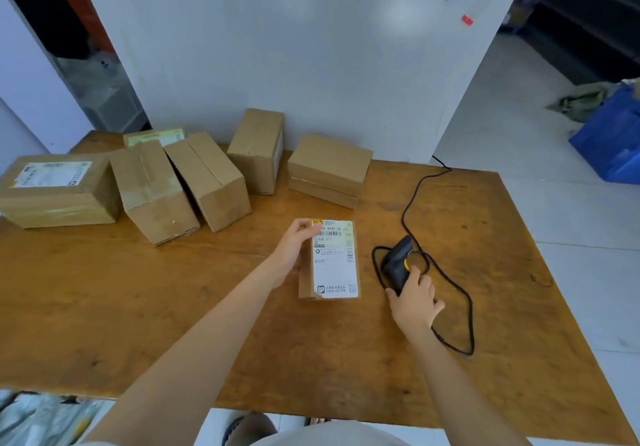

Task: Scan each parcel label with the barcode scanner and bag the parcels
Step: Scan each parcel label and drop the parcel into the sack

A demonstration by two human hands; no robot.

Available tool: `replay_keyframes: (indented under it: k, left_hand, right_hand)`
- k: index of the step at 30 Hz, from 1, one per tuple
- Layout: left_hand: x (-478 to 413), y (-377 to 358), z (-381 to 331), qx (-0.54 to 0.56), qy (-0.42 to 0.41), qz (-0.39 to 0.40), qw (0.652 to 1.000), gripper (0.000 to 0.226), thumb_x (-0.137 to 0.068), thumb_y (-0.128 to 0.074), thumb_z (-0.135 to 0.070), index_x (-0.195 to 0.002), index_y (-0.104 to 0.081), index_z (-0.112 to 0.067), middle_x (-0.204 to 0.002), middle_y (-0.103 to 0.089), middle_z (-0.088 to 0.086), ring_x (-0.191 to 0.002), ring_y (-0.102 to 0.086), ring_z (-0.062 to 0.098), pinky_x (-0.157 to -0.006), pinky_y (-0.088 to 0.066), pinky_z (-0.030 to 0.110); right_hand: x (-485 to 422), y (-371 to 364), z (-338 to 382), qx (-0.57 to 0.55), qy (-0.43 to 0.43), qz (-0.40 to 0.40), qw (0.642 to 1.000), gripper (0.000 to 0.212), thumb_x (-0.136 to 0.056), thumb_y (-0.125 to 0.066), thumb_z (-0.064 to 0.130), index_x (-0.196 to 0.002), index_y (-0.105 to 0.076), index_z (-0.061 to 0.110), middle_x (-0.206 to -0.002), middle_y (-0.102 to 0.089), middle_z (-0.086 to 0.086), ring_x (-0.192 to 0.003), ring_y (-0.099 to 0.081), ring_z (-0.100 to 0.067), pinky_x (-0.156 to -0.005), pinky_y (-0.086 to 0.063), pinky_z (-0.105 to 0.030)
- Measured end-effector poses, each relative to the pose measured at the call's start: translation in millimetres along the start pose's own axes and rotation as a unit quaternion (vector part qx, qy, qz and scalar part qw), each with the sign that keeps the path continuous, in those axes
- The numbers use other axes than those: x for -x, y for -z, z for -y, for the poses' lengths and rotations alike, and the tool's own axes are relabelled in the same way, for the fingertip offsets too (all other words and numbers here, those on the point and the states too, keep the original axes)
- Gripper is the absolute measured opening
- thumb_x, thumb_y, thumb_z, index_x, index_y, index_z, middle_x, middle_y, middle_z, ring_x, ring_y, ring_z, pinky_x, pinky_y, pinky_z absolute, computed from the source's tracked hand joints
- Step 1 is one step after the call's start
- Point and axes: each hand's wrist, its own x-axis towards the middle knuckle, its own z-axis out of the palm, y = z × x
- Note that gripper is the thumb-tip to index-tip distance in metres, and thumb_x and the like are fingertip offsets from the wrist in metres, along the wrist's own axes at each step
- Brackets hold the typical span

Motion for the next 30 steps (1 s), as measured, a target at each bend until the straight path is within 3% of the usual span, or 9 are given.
replay_keyframes:
  k: [4, 6, 8, 10, 15, 20, 24, 30]
  left_hand:
    - [-1.9, 3.8, 2.5, 0.003, -0.01, -0.021, 1.0, 0.015, -0.097, -0.045, -0.046, -0.107, -0.049, -0.035, -0.106, -0.065, -0.003, -0.099, -0.058, 0.011, -0.085, -0.043, 0.041]
    - [-5.5, 5.1, 4.4, 0.004, -0.022, -0.029, 0.999, 0.017, -0.097, -0.044, -0.046, -0.11, -0.048, -0.035, -0.109, -0.064, -0.004, -0.103, -0.056, 0.012, -0.088, -0.041, 0.043]
    - [-9.5, 4.0, 6.7, 0.007, -0.031, -0.04, 0.999, 0.023, -0.097, -0.045, -0.046, -0.116, -0.047, -0.033, -0.117, -0.061, -0.002, -0.11, -0.054, 0.017, -0.092, -0.039, 0.045]
    - [-12.9, -0.3, 8.4, 0.014, -0.034, -0.056, 0.998, 0.029, -0.096, -0.047, -0.045, -0.122, -0.046, -0.032, -0.127, -0.055, 0.003, -0.119, -0.049, 0.021, -0.099, -0.038, 0.051]
    - [-18.6, -16.0, 12.1, 0.03, -0.051, -0.076, 0.995, 0.036, -0.095, -0.052, -0.042, -0.128, -0.044, -0.03, -0.139, -0.043, 0.009, -0.126, -0.045, 0.027, -0.105, -0.038, 0.058]
    - [-21.4, -25.0, 13.9, 0.025, -0.062, -0.087, 0.994, 0.038, -0.096, -0.052, -0.04, -0.131, -0.042, -0.028, -0.14, -0.038, 0.007, -0.127, -0.04, 0.024, -0.105, -0.041, 0.05]
    - [-21.8, -27.4, 14.8, 0.029, -0.076, -0.079, 0.993, 0.036, -0.097, -0.051, -0.035, -0.131, -0.042, -0.026, -0.138, -0.039, 0.009, -0.114, -0.046, 0.017, -0.087, -0.047, 0.034]
    - [-23.9, -30.5, 11.5, 0.033, -0.061, -0.082, 0.994, 0.029, -0.098, -0.051, -0.035, -0.125, -0.041, -0.031, -0.139, -0.041, 0.008, -0.119, -0.044, 0.022, -0.096, -0.046, 0.041]
  right_hand:
    - [-8.3, 5.6, 10.2, -0.05, 0.016, 0.034, 0.998, 0.062, -0.094, -0.055, 0.028, -0.147, -0.024, 0.015, -0.14, -0.043, -0.013, -0.128, -0.042, -0.036, -0.102, -0.035, -0.053]
    - [-2.0, 17.9, 16.2, -0.16, 0.031, 0.046, 0.986, 0.051, -0.093, -0.055, 0.03, -0.139, -0.034, 0.017, -0.13, -0.053, -0.011, -0.115, -0.053, -0.032, -0.098, -0.042, -0.049]
    - [14.7, 35.9, 23.3, -0.323, 0.058, 0.059, 0.943, 0.028, -0.093, -0.056, 0.033, -0.118, -0.046, 0.026, -0.112, -0.064, -0.003, -0.093, -0.061, -0.02, -0.08, -0.05, -0.038]
    - [34.3, 54.9, 30.2, -0.423, 0.106, 0.057, 0.898, 0.015, -0.091, -0.06, 0.04, -0.1, -0.054, 0.03, -0.094, -0.067, 0.007, -0.079, -0.061, -0.01, -0.066, -0.046, -0.023]
    - [73.2, 85.2, 40.9, -0.506, 0.21, 0.137, 0.825, 0.029, -0.085, -0.059, 0.051, -0.1, -0.061, 0.026, -0.064, -0.059, 0.02, -0.059, -0.052, 0.001, -0.059, -0.041, -0.018]
    - [81.9, 87.4, 41.5, -0.486, 0.228, 0.177, 0.825, 0.016, -0.091, -0.057, 0.042, -0.084, -0.056, 0.028, -0.056, -0.052, 0.008, -0.049, -0.045, -0.008, -0.055, -0.041, -0.031]
    - [79.0, 85.0, 39.7, -0.462, 0.221, 0.159, 0.844, 0.018, -0.091, -0.056, 0.044, -0.08, -0.054, 0.03, -0.059, -0.054, 0.009, -0.052, -0.048, -0.007, -0.059, -0.042, -0.029]
    - [76.5, 82.6, 38.8, -0.461, 0.218, 0.152, 0.847, 0.022, -0.087, -0.054, 0.052, -0.08, -0.054, 0.032, -0.058, -0.056, 0.011, -0.052, -0.049, -0.004, -0.057, -0.042, -0.025]
